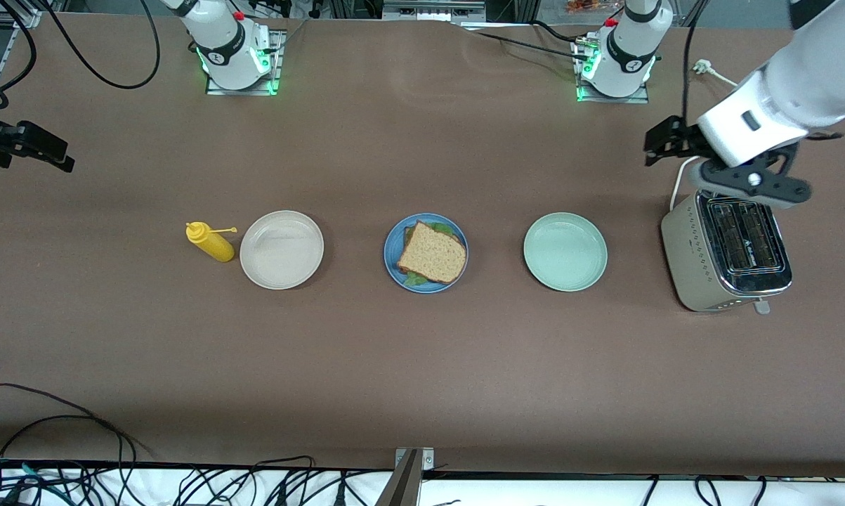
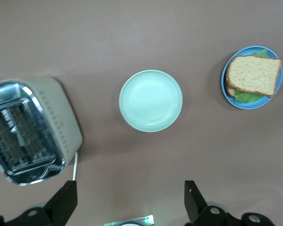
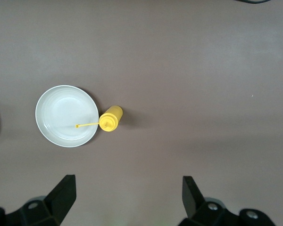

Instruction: Make sandwich in blue plate with both arms

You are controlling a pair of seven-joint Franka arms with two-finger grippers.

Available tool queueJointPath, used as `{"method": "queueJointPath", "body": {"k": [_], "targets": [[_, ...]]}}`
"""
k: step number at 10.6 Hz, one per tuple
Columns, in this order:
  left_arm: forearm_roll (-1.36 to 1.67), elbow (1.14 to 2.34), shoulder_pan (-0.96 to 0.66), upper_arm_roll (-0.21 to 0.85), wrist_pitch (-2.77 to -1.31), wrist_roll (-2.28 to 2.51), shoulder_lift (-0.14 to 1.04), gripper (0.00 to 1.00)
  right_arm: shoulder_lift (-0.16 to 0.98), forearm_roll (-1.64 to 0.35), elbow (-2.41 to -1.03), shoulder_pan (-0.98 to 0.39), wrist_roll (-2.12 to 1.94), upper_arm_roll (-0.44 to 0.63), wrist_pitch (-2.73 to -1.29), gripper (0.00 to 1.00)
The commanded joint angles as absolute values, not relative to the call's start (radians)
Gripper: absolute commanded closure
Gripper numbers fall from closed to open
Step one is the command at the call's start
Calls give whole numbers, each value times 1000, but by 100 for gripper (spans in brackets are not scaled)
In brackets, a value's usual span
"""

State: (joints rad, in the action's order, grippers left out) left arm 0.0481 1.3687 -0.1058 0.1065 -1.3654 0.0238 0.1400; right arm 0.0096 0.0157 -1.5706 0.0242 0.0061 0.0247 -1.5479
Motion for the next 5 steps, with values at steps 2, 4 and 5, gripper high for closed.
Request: {"method": "queueJointPath", "body": {"k": [2,4,5], "targets": [[20,1469,-110,49,-1351,23,43,0,17,34,-1548,29,12,14,-1543,0],[8,1534,-107,43,-1371,25,8,0,17,37,-1548,31,14,14,-1543,0],[-15,1542,-97,46,-1382,25,6,0,17,35,-1548,29,14,14,-1539,0]]}}
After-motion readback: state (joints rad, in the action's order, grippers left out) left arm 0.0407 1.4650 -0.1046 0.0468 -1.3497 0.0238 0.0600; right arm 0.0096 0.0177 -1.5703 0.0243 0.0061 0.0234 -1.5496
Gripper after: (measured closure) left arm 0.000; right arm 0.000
